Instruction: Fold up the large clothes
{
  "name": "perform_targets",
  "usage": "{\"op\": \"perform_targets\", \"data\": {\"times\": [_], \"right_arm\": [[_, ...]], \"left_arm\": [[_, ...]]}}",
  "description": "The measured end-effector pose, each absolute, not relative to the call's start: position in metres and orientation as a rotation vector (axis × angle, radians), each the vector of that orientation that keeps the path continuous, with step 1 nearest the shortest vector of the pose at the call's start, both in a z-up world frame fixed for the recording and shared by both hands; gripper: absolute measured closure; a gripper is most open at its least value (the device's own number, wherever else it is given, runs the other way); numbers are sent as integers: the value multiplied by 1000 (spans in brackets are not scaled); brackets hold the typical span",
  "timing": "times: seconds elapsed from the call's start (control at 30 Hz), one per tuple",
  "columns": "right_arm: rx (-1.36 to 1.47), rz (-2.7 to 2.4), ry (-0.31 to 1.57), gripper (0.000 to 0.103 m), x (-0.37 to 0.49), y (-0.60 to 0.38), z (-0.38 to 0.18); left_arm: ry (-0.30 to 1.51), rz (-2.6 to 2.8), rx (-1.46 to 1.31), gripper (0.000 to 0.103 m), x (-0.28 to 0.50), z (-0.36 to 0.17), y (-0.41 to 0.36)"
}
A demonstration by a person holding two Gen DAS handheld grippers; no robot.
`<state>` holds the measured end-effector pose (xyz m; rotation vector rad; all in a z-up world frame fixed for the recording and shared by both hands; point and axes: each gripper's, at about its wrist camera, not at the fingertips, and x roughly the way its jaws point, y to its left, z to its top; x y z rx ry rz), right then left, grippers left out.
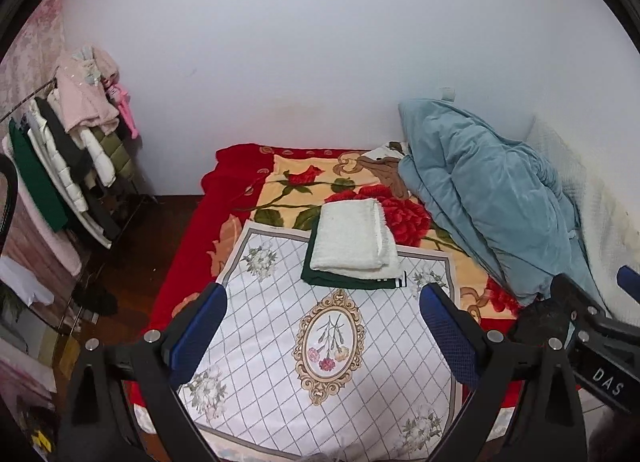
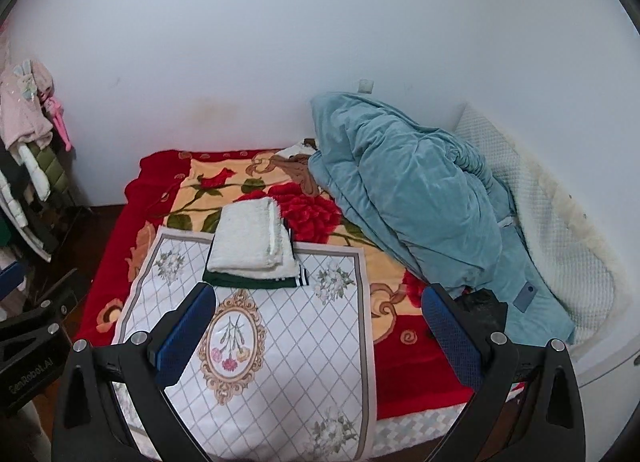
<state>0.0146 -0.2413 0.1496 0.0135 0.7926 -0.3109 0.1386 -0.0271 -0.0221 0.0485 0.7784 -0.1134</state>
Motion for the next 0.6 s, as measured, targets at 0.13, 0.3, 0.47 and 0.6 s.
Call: {"op": "perform_targets", "data": {"times": [0.13, 0.3, 0.47, 0.6], "right_arm": [[4, -303, 784, 0, 9, -239, 159], [5, -292, 777, 0, 8, -241, 167], [-2, -292, 771, 0, 5, -241, 171], [-13, -290, 769, 0, 3, -238, 174]], "left_arm": [[769, -100, 53, 5, 131, -15, -27], [758, -93, 42, 5, 127, -11, -24], [753, -93, 39, 5, 121, -9, -22], [752, -97, 41, 5, 118, -8, -22]]}}
